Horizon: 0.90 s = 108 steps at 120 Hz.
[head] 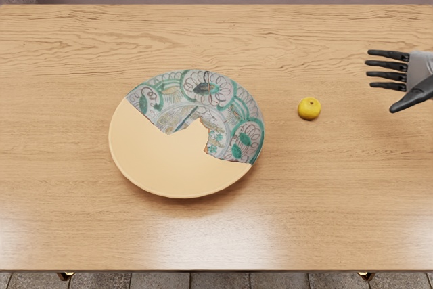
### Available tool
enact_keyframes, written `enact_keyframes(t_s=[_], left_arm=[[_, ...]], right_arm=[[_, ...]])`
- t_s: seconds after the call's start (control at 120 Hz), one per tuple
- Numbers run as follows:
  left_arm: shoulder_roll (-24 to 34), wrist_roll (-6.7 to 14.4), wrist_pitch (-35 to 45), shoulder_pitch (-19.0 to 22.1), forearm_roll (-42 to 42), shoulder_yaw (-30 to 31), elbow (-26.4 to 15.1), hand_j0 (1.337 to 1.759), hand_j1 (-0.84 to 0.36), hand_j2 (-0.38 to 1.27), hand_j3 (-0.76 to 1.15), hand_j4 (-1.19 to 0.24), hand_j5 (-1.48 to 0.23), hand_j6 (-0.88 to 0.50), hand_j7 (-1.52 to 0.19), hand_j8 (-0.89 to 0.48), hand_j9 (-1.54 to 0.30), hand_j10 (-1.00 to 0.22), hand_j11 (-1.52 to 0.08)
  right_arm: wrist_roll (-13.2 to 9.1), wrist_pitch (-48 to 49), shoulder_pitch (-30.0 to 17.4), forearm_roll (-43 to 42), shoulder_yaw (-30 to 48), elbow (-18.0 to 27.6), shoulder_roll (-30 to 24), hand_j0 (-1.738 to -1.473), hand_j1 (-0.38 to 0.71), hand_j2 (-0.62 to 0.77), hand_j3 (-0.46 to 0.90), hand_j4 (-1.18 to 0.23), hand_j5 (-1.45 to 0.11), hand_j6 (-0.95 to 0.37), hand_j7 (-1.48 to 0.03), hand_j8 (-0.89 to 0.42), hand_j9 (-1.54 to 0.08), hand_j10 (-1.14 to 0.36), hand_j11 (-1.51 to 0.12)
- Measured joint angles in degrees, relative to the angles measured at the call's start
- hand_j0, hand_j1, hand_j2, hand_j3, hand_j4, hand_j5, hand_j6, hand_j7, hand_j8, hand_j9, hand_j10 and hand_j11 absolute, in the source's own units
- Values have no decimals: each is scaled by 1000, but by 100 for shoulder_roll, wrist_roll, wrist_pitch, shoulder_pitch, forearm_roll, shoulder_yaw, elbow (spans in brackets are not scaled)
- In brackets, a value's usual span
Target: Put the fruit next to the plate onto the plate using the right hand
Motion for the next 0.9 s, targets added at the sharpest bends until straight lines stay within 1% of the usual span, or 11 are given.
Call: enact_keyframes(t_s=[0.158,0.275,0.383,0.417,0.45,0.483,0.533,0.608,0.725,0.842,0.9], left_arm=[[0,0,0,0,0,0,0,1658,349,1,0,-2,0,-3,0,-3,0,-2,0],[0,0,0,0,1,0,0,1658,349,1,0,-2,0,-3,0,-3,0,-2,0],[0,0,0,0,1,0,0,1658,349,1,0,-2,0,-3,0,-3,0,-2,0],[0,0,0,0,2,0,0,1658,349,1,0,-2,0,-3,0,-3,0,-2,0],[0,0,0,0,3,0,0,1658,349,1,0,-2,0,-3,0,-3,0,-2,0],[0,0,0,0,2,0,0,1658,349,1,0,-2,0,-3,0,-3,0,-2,0],[0,0,0,0,1,0,0,1658,349,1,0,-2,0,-3,0,-3,0,-2,0],[0,0,0,0,1,0,0,1658,349,1,0,-2,0,-3,0,-3,0,-2,0],[0,1,0,0,0,1,0,1658,349,1,0,-2,0,-3,0,-3,0,-2,0],[0,1,0,0,1,1,0,1658,349,1,0,-2,0,-3,0,-3,0,-2,0],[0,1,0,0,0,1,0,1658,349,1,0,-2,0,-3,0,-3,0,-2,0]], right_arm=[[1,2,20,29,7,-12,64,-1658,-349,1,0,0,-1,0,-1,0,-1,0,-1],[-19,2,282,-26,31,-9,430,-1658,-349,1,0,0,-1,1,-1,1,-1,0,-1],[-61,1,558,-501,23,38,851,-1658,-349,1,0,0,0,1,0,1,0,0,0],[-151,1,620,-667,22,132,949,-1658,-349,1,0,0,0,1,0,1,0,0,0],[-320,1,684,-853,22,315,1026,-1658,-349,1,0,0,0,1,0,1,0,0,0],[-561,-97,750,-1074,21,589,1084,-1658,-349,1,0,0,0,1,0,0,0,0,0],[-903,-525,838,-1432,21,1061,1140,-1658,-349,1,0,0,0,0,0,0,0,0,0],[-1188,-1176,954,-1906,20,1655,1180,-1658,-349,1,0,-1,0,-1,0,0,0,0,0],[-1370,-1760,1136,-2645,9,2083,1337,-1658,-349,1,0,-1,0,-1,0,-1,0,-1,0],[-1429,-2621,1184,-3526,-20,2434,1546,-1658,-349,1,0,-1,0,-2,0,-1,0,-1,0],[-1442,-2997,1197,-3940,-192,2542,1624,-1658,-349,1,0,-1,0,-2,0,-2,0,-1,0]])
